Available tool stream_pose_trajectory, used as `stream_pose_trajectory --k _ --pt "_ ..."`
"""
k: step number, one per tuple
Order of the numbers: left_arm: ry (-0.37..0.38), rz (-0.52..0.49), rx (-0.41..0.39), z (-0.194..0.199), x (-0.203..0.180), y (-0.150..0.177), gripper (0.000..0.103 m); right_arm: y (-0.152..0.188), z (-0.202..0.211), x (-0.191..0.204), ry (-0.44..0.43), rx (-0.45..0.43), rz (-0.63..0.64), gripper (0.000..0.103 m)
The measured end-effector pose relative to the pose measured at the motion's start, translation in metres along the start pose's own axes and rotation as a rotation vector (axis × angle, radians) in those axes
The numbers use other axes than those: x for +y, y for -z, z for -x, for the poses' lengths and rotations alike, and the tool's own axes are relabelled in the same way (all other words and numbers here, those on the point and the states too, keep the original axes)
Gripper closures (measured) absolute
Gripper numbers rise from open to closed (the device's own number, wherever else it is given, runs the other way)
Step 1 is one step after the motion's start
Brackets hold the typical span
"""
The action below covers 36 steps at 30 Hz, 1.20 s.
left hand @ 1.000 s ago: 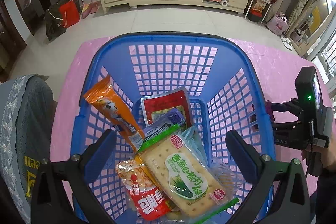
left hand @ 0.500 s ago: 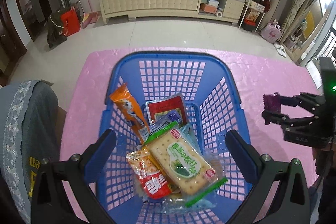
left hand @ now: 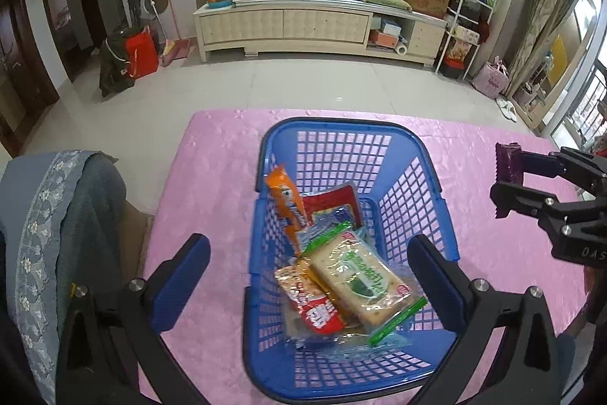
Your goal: Organize snacks
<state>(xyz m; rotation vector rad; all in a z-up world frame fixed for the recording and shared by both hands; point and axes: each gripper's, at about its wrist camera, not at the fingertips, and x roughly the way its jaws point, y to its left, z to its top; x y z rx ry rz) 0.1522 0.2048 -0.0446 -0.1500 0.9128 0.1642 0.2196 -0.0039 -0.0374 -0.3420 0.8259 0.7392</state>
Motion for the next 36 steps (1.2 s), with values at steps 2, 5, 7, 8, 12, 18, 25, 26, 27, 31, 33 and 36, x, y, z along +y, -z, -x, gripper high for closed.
stream_pose_trajectory --k 2,5,7,8,12,18,25,26,27,31,33,36 --pt "-0.003 0.011 -0.005 0.001 0.007 0.001 0.0 -0.005 -0.005 0.009 0.006 0.009 0.019 0.041" --pt "-0.021 0.022 -0.022 0.002 0.017 0.001 0.0 -0.014 -0.015 0.019 0.008 0.028 0.056 0.041" --pt "-0.03 0.022 -0.03 0.002 0.022 0.001 0.0 -0.017 -0.02 0.026 0.022 0.037 0.083 0.041" --pt "-0.031 0.025 -0.032 0.002 0.025 0.001 0.0 -0.02 -0.025 0.03 0.032 0.041 0.1 0.041" --pt "-0.025 0.041 -0.034 -0.003 0.033 0.0 0.0 -0.029 -0.04 0.039 0.044 0.065 0.122 0.041" --pt "-0.015 0.036 -0.025 -0.015 0.035 0.001 0.0 -0.031 -0.062 0.047 0.102 0.111 0.18 0.041" --pt "-0.007 0.015 -0.026 -0.019 0.033 0.003 0.0 -0.031 -0.079 0.049 0.139 0.16 0.202 0.038" --pt "-0.006 0.016 -0.029 -0.018 0.034 0.003 0.0 -0.031 -0.08 0.048 0.142 0.164 0.199 0.033" --pt "-0.007 0.015 -0.035 -0.017 0.034 0.003 0.0 -0.031 -0.081 0.046 0.147 0.164 0.196 0.024" --pt "-0.028 0.009 -0.044 -0.014 0.035 0.006 0.0 -0.031 -0.077 0.041 0.176 0.142 0.165 0.015" --pt "-0.023 0.008 -0.055 -0.01 0.033 0.007 0.0 -0.029 -0.073 0.039 0.172 0.137 0.146 0.014" --pt "-0.029 0.005 -0.076 -0.004 0.029 0.013 0.0 -0.02 -0.062 0.037 0.172 0.109 0.111 0.013"
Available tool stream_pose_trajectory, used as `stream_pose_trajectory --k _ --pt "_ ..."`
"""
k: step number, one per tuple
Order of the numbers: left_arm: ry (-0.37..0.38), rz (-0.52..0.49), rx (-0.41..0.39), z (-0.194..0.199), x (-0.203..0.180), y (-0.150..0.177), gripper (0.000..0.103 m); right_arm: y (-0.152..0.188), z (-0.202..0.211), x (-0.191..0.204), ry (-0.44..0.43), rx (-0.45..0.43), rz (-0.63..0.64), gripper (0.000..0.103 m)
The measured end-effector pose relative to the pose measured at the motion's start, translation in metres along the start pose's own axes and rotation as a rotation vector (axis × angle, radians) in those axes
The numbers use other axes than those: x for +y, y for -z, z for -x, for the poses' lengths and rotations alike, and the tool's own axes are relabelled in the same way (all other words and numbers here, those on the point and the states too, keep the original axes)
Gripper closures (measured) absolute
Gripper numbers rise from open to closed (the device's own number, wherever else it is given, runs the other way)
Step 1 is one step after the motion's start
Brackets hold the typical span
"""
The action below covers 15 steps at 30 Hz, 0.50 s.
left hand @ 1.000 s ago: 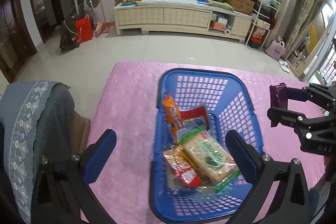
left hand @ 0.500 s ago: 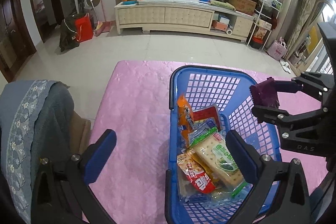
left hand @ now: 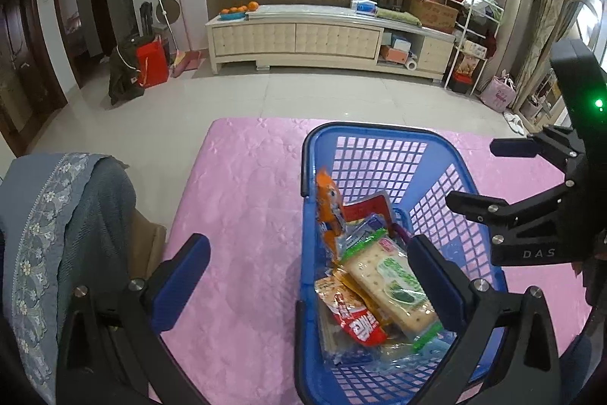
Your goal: Organize snacks
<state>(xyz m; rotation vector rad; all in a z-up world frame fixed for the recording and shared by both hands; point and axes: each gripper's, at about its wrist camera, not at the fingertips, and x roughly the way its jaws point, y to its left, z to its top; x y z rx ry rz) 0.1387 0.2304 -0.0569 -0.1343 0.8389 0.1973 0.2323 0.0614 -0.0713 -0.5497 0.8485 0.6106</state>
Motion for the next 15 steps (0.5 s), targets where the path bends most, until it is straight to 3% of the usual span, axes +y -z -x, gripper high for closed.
stream_pose_trajectory --k 2,11,15 --pt "-0.024 -0.006 -0.024 0.009 -0.006 0.004 0.0 0.01 0.011 -0.001 -0.003 -0.034 -0.028 0.013" --pt "0.01 -0.025 -0.19 0.069 -0.053 0.04 0.0 0.074 0.081 -0.001 0.002 -0.224 -0.15 0.012" --pt "-0.002 -0.061 -0.24 0.091 -0.076 0.058 0.0 0.101 0.114 -0.001 0.013 -0.279 -0.17 0.001"
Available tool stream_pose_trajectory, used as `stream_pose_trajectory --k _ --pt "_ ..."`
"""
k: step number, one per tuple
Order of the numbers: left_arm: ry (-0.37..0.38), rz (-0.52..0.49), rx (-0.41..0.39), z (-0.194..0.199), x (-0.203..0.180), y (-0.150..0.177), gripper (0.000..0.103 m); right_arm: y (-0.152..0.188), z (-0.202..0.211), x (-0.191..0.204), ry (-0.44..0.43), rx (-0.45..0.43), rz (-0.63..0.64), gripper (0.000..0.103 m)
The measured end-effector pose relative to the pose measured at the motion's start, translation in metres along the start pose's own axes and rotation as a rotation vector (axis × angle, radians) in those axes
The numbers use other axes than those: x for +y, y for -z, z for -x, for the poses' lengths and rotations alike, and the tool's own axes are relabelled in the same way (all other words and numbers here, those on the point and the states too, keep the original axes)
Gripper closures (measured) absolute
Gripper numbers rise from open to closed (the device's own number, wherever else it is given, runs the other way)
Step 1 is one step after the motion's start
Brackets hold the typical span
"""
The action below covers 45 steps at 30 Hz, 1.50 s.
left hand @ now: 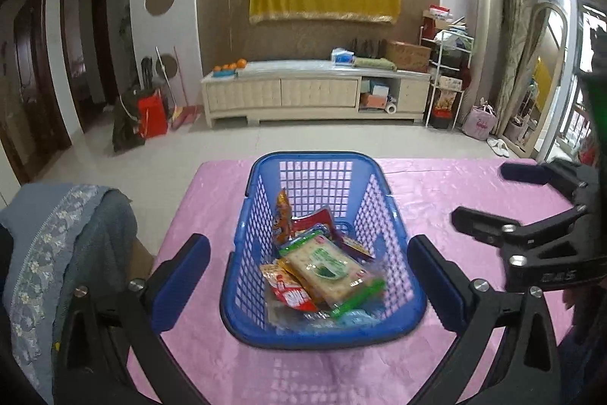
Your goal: Organize snacks
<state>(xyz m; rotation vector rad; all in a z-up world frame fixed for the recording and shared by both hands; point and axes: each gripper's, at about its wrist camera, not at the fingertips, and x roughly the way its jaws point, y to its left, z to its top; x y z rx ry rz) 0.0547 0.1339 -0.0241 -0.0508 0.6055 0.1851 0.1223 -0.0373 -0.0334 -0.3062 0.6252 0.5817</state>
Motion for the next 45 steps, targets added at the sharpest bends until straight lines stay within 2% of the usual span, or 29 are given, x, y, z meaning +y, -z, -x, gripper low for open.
stream_pose_trajectory --k 4,8,10,14,25,29,45 --pt "0.02 0.024 -0.04 0.031 -0.014 0.01 0.0 0.016 0.04 -0.005 0.044 -0.06 -0.028 0.0" --pt "0.012 0.103 -0.073 0.06 -0.016 0.019 0.0 0.031 0.077 -0.011 0.062 -0.104 -0.075 0.0" --pt "0.031 0.126 -0.085 0.075 -0.02 0.024 0.0 0.038 0.092 -0.012 0.066 -0.113 -0.078 0.0" --pt "0.016 0.108 -0.108 0.097 -0.028 0.028 0.0 0.048 0.12 -0.012 0.085 -0.141 -0.112 0.0" --pt "0.063 0.061 -0.181 0.162 -0.051 0.032 0.0 0.072 0.173 -0.008 0.086 -0.19 -0.203 0.0" --pt "0.073 0.054 -0.196 0.171 -0.053 0.032 0.0 0.077 0.186 -0.001 0.096 -0.218 -0.195 0.0" --pt "0.056 0.017 -0.202 0.186 -0.063 0.04 0.0 0.09 0.197 0.009 0.071 -0.227 -0.195 0.0"
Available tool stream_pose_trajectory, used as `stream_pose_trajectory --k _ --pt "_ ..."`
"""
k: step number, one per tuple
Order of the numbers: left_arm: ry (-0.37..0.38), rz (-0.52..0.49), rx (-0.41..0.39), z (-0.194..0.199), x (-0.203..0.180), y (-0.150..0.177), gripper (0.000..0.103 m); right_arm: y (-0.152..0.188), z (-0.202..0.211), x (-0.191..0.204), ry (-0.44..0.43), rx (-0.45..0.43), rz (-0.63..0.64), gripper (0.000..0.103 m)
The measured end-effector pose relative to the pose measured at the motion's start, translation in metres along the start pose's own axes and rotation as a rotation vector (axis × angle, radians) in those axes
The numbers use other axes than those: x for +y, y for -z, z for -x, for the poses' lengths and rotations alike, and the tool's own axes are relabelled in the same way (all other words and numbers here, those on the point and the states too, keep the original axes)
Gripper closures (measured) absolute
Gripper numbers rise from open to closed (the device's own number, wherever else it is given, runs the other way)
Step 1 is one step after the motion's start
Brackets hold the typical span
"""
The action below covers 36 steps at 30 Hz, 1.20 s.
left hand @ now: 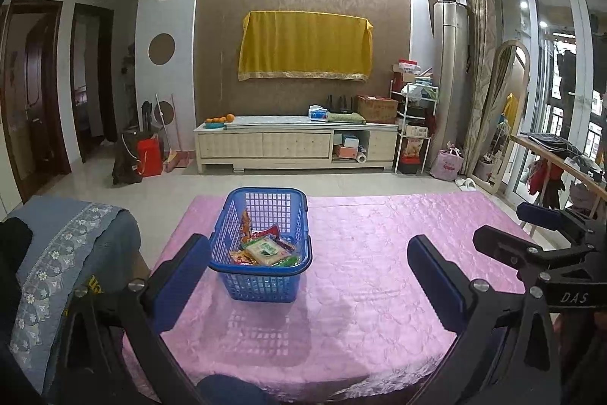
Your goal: Organize snacks
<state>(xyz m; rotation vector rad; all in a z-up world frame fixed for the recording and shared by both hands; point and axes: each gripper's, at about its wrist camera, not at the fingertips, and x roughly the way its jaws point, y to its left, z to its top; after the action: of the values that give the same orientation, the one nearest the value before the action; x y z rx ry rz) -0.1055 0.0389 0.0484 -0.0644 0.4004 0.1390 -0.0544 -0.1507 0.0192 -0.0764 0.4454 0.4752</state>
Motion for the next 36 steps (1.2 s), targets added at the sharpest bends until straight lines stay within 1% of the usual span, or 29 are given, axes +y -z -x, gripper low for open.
stream_pose_trajectory --k 16,21,26,36 --pt "0.006 -0.014 0.01 0.002 -0.003 0.002 0.0 0.004 0.01 0.002 0.032 -0.007 0.01 0.0" --pt "0.001 -0.02 0.01 0.003 -0.003 0.002 0.0 0.003 0.017 0.001 0.042 -0.039 -0.007 0.0" --pt "0.013 -0.012 0.012 0.003 -0.002 0.002 0.0 0.001 0.014 0.001 0.053 -0.029 0.004 0.0" --pt "0.006 -0.009 0.012 0.005 -0.002 0.003 0.0 0.002 0.014 0.002 0.054 -0.02 -0.002 0.0"
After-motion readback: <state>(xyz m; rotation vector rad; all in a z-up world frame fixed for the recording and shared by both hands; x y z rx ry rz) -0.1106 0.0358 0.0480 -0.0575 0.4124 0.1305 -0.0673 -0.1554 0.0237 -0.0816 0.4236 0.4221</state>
